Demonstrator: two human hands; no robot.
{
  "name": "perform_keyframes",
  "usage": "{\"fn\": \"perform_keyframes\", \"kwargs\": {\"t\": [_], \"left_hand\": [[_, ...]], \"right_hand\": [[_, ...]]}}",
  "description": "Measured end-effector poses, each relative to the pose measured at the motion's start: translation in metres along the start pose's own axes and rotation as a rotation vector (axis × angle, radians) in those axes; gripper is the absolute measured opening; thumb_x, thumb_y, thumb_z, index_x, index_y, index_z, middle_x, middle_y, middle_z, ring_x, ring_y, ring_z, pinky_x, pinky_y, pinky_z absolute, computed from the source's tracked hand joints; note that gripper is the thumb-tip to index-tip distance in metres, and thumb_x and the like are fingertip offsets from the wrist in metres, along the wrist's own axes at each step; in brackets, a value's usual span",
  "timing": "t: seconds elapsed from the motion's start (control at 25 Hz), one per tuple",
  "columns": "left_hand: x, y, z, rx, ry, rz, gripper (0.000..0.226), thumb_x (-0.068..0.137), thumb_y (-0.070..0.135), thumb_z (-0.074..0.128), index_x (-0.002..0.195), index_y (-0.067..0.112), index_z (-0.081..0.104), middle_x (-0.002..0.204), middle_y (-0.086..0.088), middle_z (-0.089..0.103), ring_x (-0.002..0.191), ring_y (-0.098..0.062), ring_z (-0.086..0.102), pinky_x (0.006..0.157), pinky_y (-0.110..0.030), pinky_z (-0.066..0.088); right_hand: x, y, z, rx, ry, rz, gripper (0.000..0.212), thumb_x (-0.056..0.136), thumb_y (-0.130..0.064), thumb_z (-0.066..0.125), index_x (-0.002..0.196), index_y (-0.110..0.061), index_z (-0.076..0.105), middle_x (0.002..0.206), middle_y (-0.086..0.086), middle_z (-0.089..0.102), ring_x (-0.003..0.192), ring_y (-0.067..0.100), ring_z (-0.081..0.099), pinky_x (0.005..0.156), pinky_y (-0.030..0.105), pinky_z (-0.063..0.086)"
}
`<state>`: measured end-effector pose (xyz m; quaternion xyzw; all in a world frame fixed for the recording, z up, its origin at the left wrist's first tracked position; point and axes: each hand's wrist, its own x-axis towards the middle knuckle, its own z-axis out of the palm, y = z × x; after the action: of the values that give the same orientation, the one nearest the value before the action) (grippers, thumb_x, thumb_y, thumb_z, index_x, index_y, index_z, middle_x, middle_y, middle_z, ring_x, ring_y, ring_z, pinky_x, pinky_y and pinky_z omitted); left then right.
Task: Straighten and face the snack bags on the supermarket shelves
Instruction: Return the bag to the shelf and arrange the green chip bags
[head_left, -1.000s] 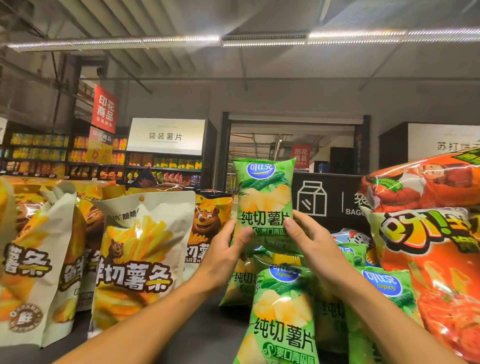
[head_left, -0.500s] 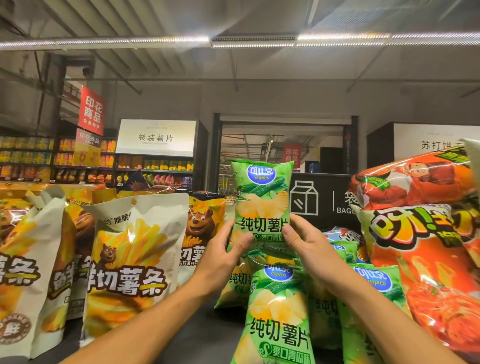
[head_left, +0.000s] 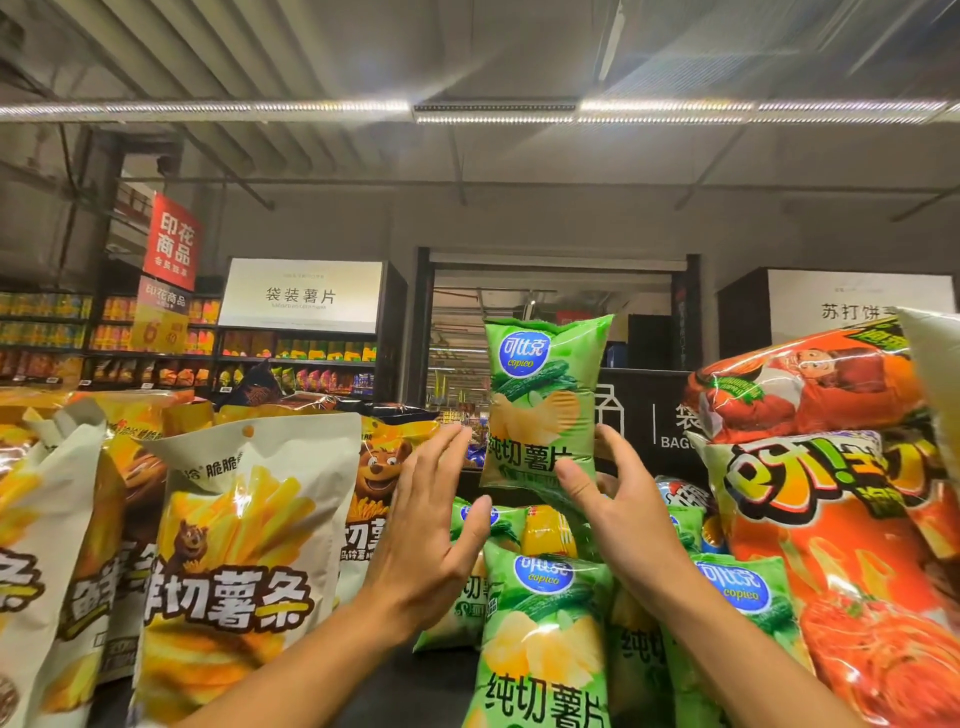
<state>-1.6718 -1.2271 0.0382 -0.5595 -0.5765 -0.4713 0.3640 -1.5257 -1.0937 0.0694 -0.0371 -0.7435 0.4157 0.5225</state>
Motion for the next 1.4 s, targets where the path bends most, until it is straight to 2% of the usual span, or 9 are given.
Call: {"fn": "perform_keyframes", "kwargs": {"t": [0.12,0.32,0.44,0.64,0.84,1.0,1.16,1.28,1.4], "left_hand": [[-0.002,0.003,0.001,-0.05,-0.142,0.025,0.062,0.094,0.054,0.032,0.151,0.034,0.016,0.159,0.02,0.014,0.147,0.005,0.01,0.116,-0.01,0.009],[-0.002,-0.001,0.003,-0.151,-0.246,-0.082,0.073,0.086,0.069,0.03,0.149,0.042,0.003,0.16,0.024,0.001,0.146,0.011,-0.001,0.119,-0.017,0.007],[0.0,-0.001,0.001,-0.378,-0.209,-0.23,0.077,0.08,0.075,0.038,0.147,0.051,0.008,0.157,0.03,0.011,0.145,0.011,0.009,0.121,-0.026,0.013],[-0.002,0.002,0.002,-0.621,-0.201,-0.319,0.086,0.065,0.092,0.047,0.138,0.047,0.037,0.147,0.023,0.043,0.138,0.005,0.037,0.116,-0.029,0.031],[-0.004,0.004,0.002,-0.728,-0.314,-0.25,0.069,0.085,0.072,0.049,0.144,0.036,0.042,0.146,0.011,0.051,0.138,-0.011,0.044,0.114,-0.045,0.033],[-0.004,0.004,0.005,-0.673,-0.376,-0.247,0.059,0.094,0.06,0.031,0.145,0.034,0.046,0.145,0.011,0.053,0.137,-0.012,0.045,0.115,-0.052,0.029],[-0.002,-0.001,0.008,-0.661,-0.334,-0.27,0.054,0.094,0.062,0.035,0.141,0.04,0.048,0.14,0.015,0.057,0.132,-0.009,0.051,0.113,-0.042,0.037],[-0.001,0.002,0.008,-0.637,-0.352,-0.266,0.043,0.087,0.071,0.047,0.13,0.065,0.043,0.134,0.034,0.053,0.127,0.008,0.049,0.098,-0.008,0.04],[-0.002,-0.001,0.009,-0.642,-0.306,-0.25,0.046,0.092,0.063,0.045,0.137,0.049,0.044,0.137,0.028,0.054,0.129,0.005,0.048,0.101,-0.012,0.04]], "right_hand": [[-0.003,0.001,0.001,-0.013,-0.036,0.019,0.058,0.091,-0.036,0.066,0.144,-0.02,0.045,0.139,-0.002,0.057,0.12,0.013,0.062,0.105,0.04,0.05],[-0.007,-0.005,0.0,0.101,-0.115,0.038,0.053,0.079,-0.052,0.063,0.125,-0.031,0.049,0.126,-0.007,0.066,0.111,0.006,0.066,0.09,0.026,0.055],[-0.006,-0.006,-0.002,0.104,-0.134,0.012,0.018,0.101,-0.034,0.049,0.114,-0.029,0.06,0.119,-0.009,0.069,0.113,0.007,0.065,0.092,0.032,0.055],[-0.006,-0.009,-0.002,0.078,-0.089,-0.072,0.017,0.097,-0.002,0.058,0.106,-0.015,0.061,0.104,-0.002,0.07,0.092,-0.002,0.067,0.077,0.02,0.056],[-0.005,-0.008,-0.005,0.072,-0.088,0.021,0.064,0.076,-0.042,0.07,0.133,-0.026,0.047,0.132,-0.004,0.057,0.121,0.008,0.058,0.096,0.027,0.051],[-0.005,-0.007,-0.005,0.116,-0.221,0.098,0.085,0.071,-0.054,0.068,0.145,-0.025,0.039,0.134,-0.004,0.063,0.117,0.007,0.064,0.087,0.019,0.054],[-0.005,-0.01,-0.004,0.023,-0.113,-0.028,0.079,0.064,-0.05,0.077,0.134,-0.027,0.049,0.119,-0.018,0.066,0.1,-0.011,0.064,0.077,0.007,0.05],[-0.006,-0.01,-0.003,0.001,-0.096,-0.075,0.069,0.063,-0.043,0.081,0.126,-0.033,0.052,0.105,-0.03,0.07,0.097,-0.01,0.065,0.078,0.009,0.052],[-0.006,-0.011,-0.005,0.045,-0.108,-0.068,0.05,0.074,-0.045,0.071,0.122,-0.039,0.055,0.117,-0.018,0.069,0.105,-0.005,0.065,0.087,0.02,0.056]]}}
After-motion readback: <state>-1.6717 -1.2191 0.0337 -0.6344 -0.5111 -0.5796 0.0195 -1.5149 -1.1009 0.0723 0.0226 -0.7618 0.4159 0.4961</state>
